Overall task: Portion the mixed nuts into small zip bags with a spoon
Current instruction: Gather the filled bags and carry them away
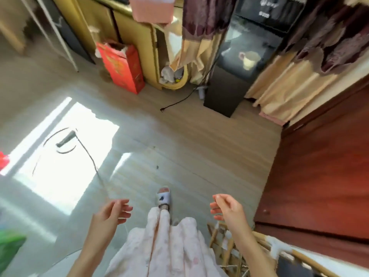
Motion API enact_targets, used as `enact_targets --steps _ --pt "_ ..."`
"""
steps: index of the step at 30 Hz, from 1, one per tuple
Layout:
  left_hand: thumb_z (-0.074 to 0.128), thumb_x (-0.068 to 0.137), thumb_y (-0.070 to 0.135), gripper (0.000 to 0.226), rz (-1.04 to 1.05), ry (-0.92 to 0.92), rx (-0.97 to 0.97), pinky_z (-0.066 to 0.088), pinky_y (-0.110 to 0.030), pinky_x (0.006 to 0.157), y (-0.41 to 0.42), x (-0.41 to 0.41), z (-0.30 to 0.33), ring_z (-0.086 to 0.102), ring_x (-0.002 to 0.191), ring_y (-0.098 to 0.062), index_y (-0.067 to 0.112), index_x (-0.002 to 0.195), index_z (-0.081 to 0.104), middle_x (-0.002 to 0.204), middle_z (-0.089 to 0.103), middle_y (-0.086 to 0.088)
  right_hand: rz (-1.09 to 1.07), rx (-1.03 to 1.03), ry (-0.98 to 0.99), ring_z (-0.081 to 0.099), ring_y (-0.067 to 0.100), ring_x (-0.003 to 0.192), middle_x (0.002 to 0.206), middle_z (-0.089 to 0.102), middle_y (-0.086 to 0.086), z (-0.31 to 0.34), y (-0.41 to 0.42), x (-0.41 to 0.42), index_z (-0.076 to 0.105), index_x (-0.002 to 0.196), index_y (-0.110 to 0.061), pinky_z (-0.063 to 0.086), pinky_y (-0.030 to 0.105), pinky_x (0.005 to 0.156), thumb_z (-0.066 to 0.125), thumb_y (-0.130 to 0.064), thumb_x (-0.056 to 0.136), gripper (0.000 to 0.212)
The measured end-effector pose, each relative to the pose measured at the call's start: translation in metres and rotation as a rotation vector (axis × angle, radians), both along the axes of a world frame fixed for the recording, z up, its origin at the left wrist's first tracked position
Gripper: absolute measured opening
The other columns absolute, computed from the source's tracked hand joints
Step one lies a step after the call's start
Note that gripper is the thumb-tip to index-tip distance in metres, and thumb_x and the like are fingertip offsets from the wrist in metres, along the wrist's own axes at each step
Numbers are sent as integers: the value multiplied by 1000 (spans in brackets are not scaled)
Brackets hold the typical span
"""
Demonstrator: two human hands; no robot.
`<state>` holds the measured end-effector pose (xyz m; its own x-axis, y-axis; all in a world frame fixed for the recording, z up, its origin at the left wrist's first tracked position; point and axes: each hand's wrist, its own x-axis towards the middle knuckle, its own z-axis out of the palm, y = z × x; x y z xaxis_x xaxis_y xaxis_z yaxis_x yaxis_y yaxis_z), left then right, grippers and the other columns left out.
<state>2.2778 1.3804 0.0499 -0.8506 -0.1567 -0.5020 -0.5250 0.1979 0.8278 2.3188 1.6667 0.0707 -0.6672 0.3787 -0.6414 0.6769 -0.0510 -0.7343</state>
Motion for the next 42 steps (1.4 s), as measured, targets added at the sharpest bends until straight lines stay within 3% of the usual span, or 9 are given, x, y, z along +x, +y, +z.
enact_targets --steps 6,12,15,18,25,34,42 --pt "41 98 8 27 303 -92 9 51 -27 58 -50 41 -15 61 66 -26 9 84 65 74 68 -12 236 -72 -106 56 18 60 71 62 8 -13 -56 -52 60 86 -8 47 18 48 48 -9 97 17" --pt "41 97 5 28 455 -166 -2 46 -13 47 -107 17 -35 57 62 -26 7 81 63 69 66 -11 362 -72 -133 56 11 50 68 60 8 -24 -122 -131 60 81 -8 44 16 45 48 -7 97 20" --pt "42 97 5 27 434 -193 -16 48 -20 52 -140 -22 -43 57 63 -26 9 82 63 69 66 -9 367 -62 -118 55 2 40 67 59 9 -29 -157 -177 60 80 -8 44 14 43 47 -5 97 22" --pt "42 97 6 25 355 -198 -31 45 -29 61 -170 -70 -41 57 66 -26 10 85 63 72 67 -8 373 -57 -82 56 3 43 67 61 8 -29 -186 -216 62 82 -6 46 16 45 48 -6 96 20" --pt "44 97 10 27 242 -117 -99 45 -26 64 -221 -194 -19 62 67 -18 19 83 64 75 68 1 461 -31 -88 61 9 54 69 67 3 -26 -234 -306 66 87 -10 51 19 52 53 -13 94 16" --pt "39 98 6 27 557 -6 -10 48 -27 65 -249 -346 -5 61 69 -21 12 86 63 80 67 -10 621 -4 -46 58 11 56 68 64 3 -29 -298 -490 65 90 -7 49 19 53 52 -12 94 14" --pt "41 98 7 26 538 -78 -34 48 -25 64 -294 -456 -5 62 70 -23 13 87 64 78 68 -8 766 19 59 60 5 54 65 65 -2 -16 -357 -664 66 87 -12 51 27 61 54 -14 94 15"
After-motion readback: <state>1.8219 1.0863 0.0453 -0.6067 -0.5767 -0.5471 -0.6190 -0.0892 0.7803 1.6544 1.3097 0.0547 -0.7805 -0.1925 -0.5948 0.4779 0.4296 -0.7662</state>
